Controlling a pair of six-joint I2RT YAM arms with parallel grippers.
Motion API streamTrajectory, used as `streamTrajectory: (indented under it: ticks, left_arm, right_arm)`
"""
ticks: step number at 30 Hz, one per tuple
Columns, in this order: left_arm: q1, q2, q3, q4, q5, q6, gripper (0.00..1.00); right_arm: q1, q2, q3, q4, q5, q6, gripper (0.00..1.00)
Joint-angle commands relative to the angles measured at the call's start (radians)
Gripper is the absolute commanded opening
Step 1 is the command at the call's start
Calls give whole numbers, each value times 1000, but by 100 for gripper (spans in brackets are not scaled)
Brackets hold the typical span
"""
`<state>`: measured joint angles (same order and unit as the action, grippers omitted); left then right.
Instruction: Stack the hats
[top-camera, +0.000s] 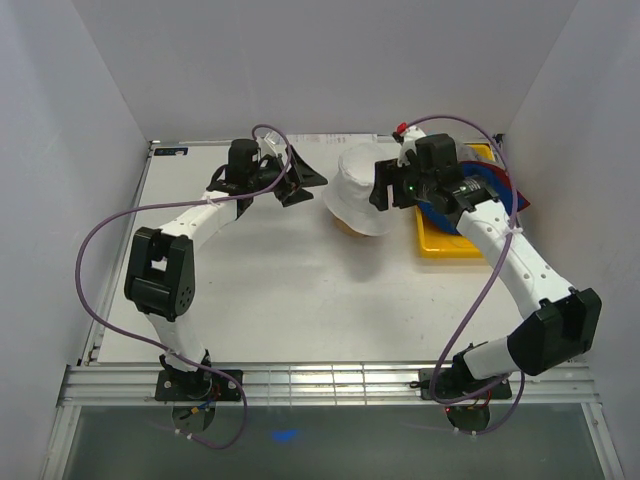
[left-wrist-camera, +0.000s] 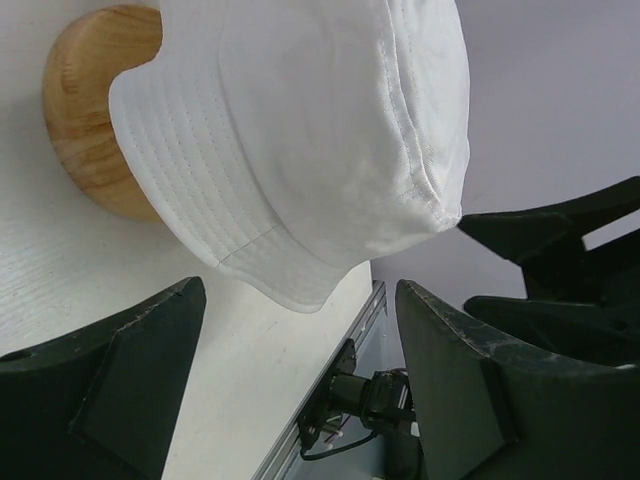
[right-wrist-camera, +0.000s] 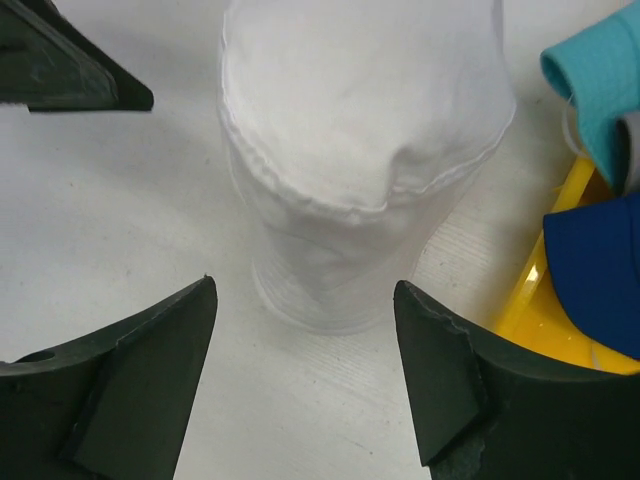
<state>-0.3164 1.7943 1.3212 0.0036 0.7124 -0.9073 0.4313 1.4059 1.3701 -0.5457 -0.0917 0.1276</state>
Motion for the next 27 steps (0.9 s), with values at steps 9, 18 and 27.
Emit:
streamTrajectory:
  ticks: [9, 18, 27]
  left_arm:
    - [-7, 60, 6, -25, -67, 39, 70]
    - [-18, 134, 26, -27, -111, 38, 58]
    - [-23, 177, 38, -27, -137, 27, 47]
  right_arm:
    - [-12, 240, 357, -62, 64, 66, 64]
    - [7, 281, 368, -65, 33, 53, 53]
    - [44, 286, 374, -76, 53, 18, 48]
